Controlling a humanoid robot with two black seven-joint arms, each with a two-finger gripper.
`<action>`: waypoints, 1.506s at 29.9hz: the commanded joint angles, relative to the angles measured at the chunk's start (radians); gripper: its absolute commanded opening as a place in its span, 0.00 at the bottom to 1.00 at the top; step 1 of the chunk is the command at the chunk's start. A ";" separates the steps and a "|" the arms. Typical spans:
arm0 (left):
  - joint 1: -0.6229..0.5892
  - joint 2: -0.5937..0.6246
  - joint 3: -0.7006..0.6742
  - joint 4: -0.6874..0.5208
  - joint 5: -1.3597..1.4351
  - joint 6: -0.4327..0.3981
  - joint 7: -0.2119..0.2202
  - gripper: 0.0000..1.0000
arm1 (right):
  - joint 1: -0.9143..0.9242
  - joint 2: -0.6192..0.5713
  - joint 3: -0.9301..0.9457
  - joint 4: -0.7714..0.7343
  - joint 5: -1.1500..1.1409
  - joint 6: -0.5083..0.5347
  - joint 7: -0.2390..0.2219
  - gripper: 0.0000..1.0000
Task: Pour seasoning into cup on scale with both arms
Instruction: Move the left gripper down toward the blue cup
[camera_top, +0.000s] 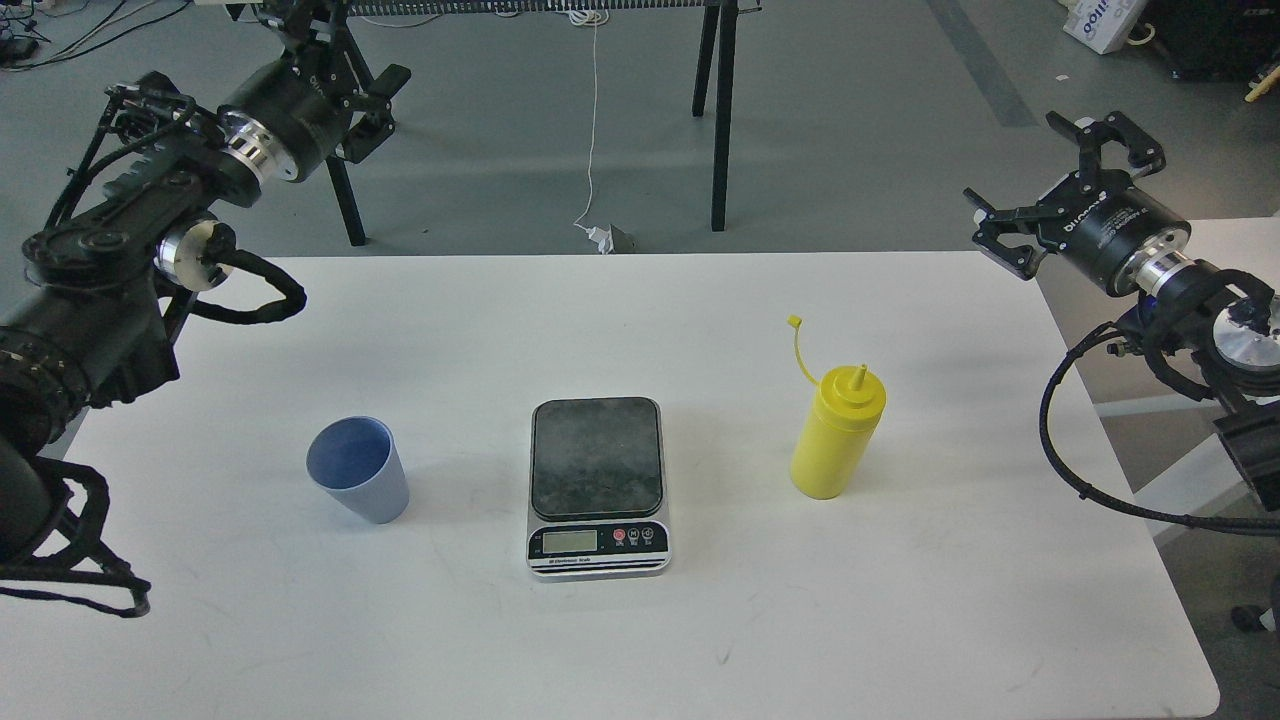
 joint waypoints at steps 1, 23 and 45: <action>0.000 0.000 0.000 0.000 0.001 0.000 0.000 1.00 | 0.000 0.000 0.001 0.000 0.000 0.000 0.000 0.99; 0.020 0.018 0.003 -0.002 0.057 0.000 0.000 1.00 | 0.000 0.017 0.096 0.014 0.012 0.000 -0.005 1.00; -0.273 0.564 0.386 -0.806 1.599 0.000 0.000 1.00 | -0.041 0.078 0.148 -0.003 0.008 0.000 -0.002 1.00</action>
